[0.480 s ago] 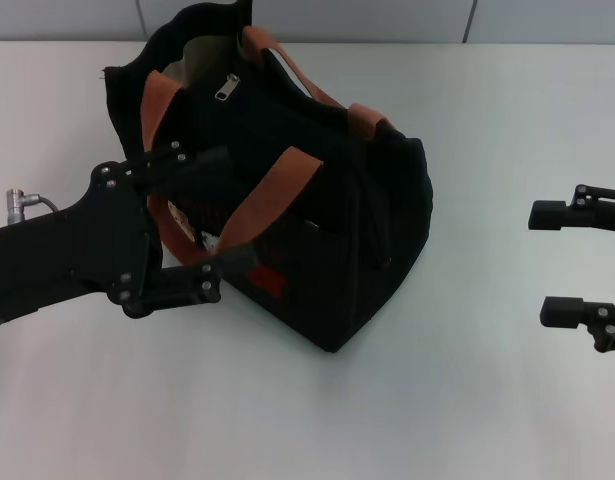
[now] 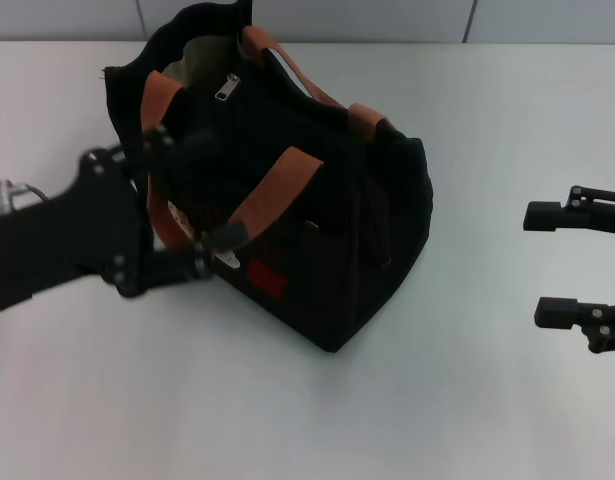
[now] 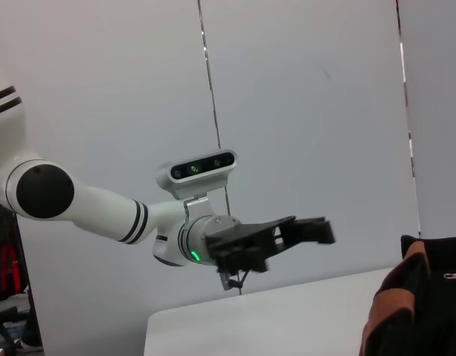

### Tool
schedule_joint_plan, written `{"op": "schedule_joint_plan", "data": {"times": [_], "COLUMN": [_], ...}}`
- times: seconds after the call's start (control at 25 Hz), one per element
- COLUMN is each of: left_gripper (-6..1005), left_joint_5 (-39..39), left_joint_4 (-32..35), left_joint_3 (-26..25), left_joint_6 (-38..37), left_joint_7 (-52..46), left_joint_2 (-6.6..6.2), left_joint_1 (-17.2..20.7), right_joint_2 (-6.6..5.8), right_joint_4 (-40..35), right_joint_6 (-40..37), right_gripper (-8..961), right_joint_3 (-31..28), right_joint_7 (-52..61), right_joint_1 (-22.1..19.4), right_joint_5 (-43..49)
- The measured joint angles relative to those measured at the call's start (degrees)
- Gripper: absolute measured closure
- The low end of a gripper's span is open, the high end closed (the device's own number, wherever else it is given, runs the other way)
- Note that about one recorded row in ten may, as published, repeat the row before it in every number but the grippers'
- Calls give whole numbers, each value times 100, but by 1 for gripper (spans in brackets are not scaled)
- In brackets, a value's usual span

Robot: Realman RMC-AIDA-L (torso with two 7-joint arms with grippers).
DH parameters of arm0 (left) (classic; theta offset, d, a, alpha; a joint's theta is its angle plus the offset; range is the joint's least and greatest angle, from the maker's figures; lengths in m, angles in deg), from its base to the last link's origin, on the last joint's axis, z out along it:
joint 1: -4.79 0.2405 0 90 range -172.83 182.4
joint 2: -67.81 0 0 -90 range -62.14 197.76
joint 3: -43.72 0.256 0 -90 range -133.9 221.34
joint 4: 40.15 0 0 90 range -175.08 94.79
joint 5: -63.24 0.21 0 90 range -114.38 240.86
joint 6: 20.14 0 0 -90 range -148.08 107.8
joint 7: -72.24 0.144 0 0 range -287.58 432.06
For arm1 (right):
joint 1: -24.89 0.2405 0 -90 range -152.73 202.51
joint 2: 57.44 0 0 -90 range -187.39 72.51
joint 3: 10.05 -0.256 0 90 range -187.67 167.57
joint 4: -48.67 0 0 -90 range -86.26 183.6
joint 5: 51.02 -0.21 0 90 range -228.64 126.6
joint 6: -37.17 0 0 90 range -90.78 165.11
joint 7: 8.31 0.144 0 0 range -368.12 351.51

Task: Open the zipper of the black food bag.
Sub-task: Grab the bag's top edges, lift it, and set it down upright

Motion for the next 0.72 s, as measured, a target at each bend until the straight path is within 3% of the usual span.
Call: {"op": "schedule_joint_plan", "data": {"times": [0.24,0.52,0.72], "left_gripper": [203,211,216], "left_joint_5": [-143,225,454], "left_joint_4": [-631,-786,-980], "left_joint_3": [-1080,-1124,-1150], "left_joint_6": [1207,2655,2907], "left_joint_7": [514,549,546], "left_joint_2": [-40,-58,-68], "left_joint_1": [-107,-432,-646], "right_joint_2": [0,-3,-4], "right_joint_4": [7,11,1], "right_joint_6": [21,20,19], "right_gripper": [123,127,130], "right_joint_3": [0,19,47], "right_joint_7": [0,0,0], "right_joint_1": [6,3,9], "right_joint_5": [11,32,36]}}
